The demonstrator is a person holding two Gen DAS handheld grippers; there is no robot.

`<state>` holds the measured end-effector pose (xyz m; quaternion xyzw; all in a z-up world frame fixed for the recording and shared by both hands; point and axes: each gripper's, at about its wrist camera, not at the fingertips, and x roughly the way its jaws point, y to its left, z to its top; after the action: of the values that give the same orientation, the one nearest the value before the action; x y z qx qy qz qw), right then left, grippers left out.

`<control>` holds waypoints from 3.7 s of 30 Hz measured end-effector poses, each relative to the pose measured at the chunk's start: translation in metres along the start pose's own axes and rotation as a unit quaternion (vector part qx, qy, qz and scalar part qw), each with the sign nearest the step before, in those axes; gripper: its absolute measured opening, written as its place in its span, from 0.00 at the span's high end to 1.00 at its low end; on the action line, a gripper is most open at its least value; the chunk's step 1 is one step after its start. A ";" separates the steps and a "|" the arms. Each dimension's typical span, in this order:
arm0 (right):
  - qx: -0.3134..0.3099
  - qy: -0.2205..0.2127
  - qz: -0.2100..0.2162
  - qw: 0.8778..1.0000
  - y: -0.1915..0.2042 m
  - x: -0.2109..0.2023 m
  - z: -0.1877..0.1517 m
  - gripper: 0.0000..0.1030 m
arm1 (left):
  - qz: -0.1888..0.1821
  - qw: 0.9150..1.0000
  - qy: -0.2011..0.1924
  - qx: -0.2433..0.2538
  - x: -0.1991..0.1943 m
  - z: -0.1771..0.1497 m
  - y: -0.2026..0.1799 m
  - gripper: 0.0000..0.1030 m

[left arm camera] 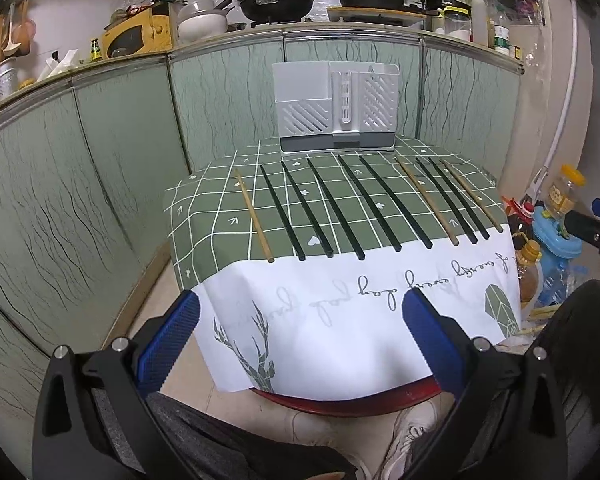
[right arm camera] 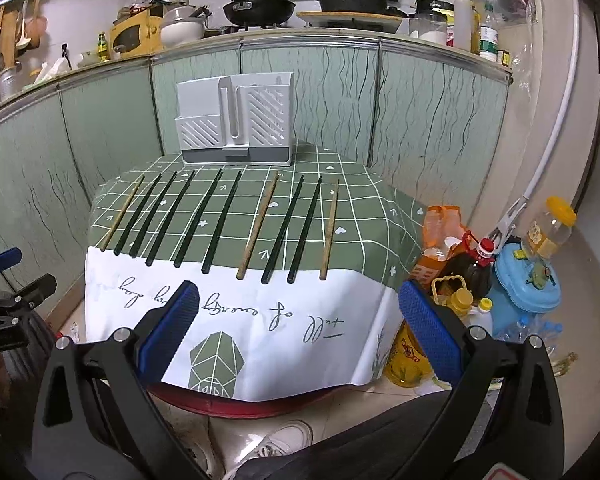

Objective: Organize utensils
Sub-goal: 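Move both tools toward the row of chopsticks on the cloth, then close the left tool on a wooden chopstick while the right tool grasps another wooden chopstick, then lift the held wooden chopsticks upright with both tools and carry them over the white holder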

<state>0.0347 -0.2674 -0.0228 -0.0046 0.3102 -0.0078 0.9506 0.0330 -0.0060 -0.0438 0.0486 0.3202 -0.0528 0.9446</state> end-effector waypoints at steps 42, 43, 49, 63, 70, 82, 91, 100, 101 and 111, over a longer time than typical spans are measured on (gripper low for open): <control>-0.006 -0.004 0.039 0.999 -0.037 0.064 0.057 0.07 | -0.007 0.999 0.000 -0.045 0.060 0.058 0.051 0.05; -0.009 -0.003 0.036 0.999 -0.037 0.069 0.058 0.07 | -0.004 0.999 0.003 -0.051 0.066 0.060 0.055 0.05; -0.009 0.015 0.034 0.999 -0.038 0.100 0.059 0.07 | 0.019 0.998 0.018 -0.065 0.096 0.061 0.067 0.05; 0.017 0.051 0.006 0.999 -0.046 0.170 0.040 0.22 | 0.035 0.997 0.043 -0.045 0.149 0.039 0.057 0.47; -0.011 0.065 -0.002 0.998 -0.034 0.187 0.027 0.37 | 0.042 0.998 0.047 -0.025 0.160 0.036 0.044 0.60; -0.006 0.069 -0.021 0.997 -0.037 0.193 0.016 0.70 | 0.041 0.998 0.041 -0.005 0.165 0.037 0.030 0.83; 0.019 0.069 -0.019 0.997 -0.038 0.189 0.014 0.94 | 0.039 0.999 0.030 0.007 0.163 0.035 0.024 0.94; 0.039 0.055 0.004 0.998 -0.045 0.165 0.030 0.94 | 0.029 0.999 0.005 -0.024 0.134 0.046 0.042 0.94; 0.038 0.052 0.006 0.998 -0.046 0.161 0.033 0.94 | 0.029 0.999 -0.001 -0.024 0.128 0.048 0.044 0.94; 0.032 0.034 0.018 0.999 -0.055 0.129 0.061 0.94 | 0.015 0.999 -0.038 -0.032 0.083 0.076 0.061 0.93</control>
<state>0.1739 -0.3241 -0.0488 0.0313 0.3418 -0.0004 0.9393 0.1520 0.0393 -0.0313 0.0208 0.2845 -0.0303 0.9580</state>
